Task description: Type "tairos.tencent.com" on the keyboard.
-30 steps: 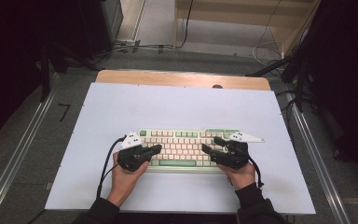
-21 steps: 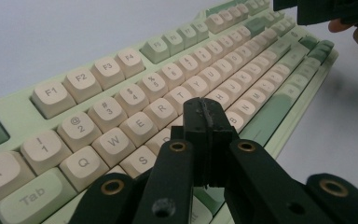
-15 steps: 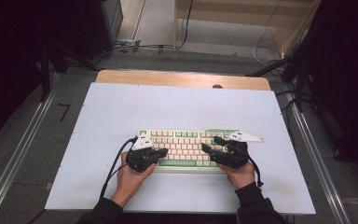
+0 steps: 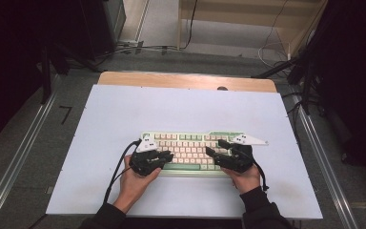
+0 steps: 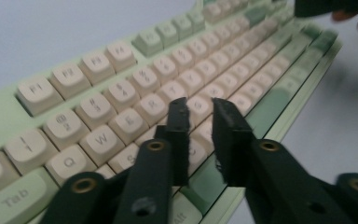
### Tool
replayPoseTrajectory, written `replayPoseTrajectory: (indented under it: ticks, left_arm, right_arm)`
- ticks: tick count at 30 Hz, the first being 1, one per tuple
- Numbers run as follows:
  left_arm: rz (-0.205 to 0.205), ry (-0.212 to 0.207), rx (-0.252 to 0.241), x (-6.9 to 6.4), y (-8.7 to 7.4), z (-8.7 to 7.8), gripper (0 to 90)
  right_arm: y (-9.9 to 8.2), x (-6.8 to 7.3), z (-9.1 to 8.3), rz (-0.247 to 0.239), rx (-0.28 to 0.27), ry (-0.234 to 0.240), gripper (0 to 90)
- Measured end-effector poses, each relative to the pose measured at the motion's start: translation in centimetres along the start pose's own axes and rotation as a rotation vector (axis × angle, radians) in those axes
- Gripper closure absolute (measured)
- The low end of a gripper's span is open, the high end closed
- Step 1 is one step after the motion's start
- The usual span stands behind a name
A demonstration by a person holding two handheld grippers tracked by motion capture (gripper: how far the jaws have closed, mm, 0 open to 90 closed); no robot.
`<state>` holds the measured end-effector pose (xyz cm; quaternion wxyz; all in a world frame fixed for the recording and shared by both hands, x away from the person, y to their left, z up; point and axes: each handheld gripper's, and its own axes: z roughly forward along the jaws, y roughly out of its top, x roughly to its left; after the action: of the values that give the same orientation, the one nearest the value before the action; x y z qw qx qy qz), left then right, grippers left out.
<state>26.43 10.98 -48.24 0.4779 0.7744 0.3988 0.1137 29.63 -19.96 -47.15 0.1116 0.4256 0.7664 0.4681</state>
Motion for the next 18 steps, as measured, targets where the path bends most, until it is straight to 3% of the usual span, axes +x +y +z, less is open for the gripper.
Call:
replayPoseTrajectory:
  ticks: [3, 7, 12, 18]
  left_arm:
    - [-0.038, -0.009, -0.066, 0.6, 0.1, -0.7, 55.8]
    - [-0.094, 0.032, -0.12, 1.6, 0.0, -1.5, 41.1]
    - [-0.137, 0.104, -0.181, 2.5, -0.3, -2.6, 36.9]
    - [-0.161, 0.132, -0.204, 3.2, -0.6, -3.4, 37.0]
  right_arm:
    - [0.0, 0.0, 0.1, 0.002, 0.004, -0.002, 33.5]
    - [0.0, 0.1, 0.1, -0.009, 0.008, -0.005, 33.6]
    - [0.0, 0.2, 0.3, -0.019, 0.006, -0.01, 35.7]
    - [0.1, 0.1, 0.6, -0.017, 0.009, -0.011, 40.0]
